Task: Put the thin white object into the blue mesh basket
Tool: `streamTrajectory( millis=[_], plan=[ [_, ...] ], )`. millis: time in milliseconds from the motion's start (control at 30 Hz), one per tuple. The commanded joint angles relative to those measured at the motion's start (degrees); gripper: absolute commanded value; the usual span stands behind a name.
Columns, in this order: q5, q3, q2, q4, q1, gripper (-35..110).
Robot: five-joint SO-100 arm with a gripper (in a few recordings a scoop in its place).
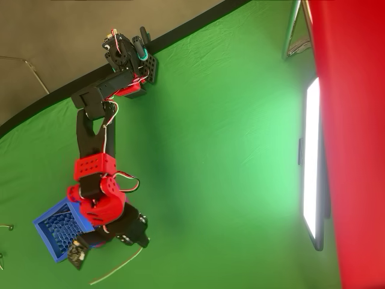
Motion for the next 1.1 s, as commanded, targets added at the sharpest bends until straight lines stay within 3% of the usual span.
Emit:
streamTrajectory(
  millis=[0,300,467,733,1067],
  plan=[
    [8.2,-4.2,4.3,-1.7,2.4,1],
    [33.5,-4.1,8.1,-3.3,8.0,1],
    [50.8,5.0,11.6,-8.3,11.8,1],
    [62.9,19.2,15.7,-18.2,16.2,1],
    [72.9,30.1,24.8,-19.8,22.1,3]
  ],
)
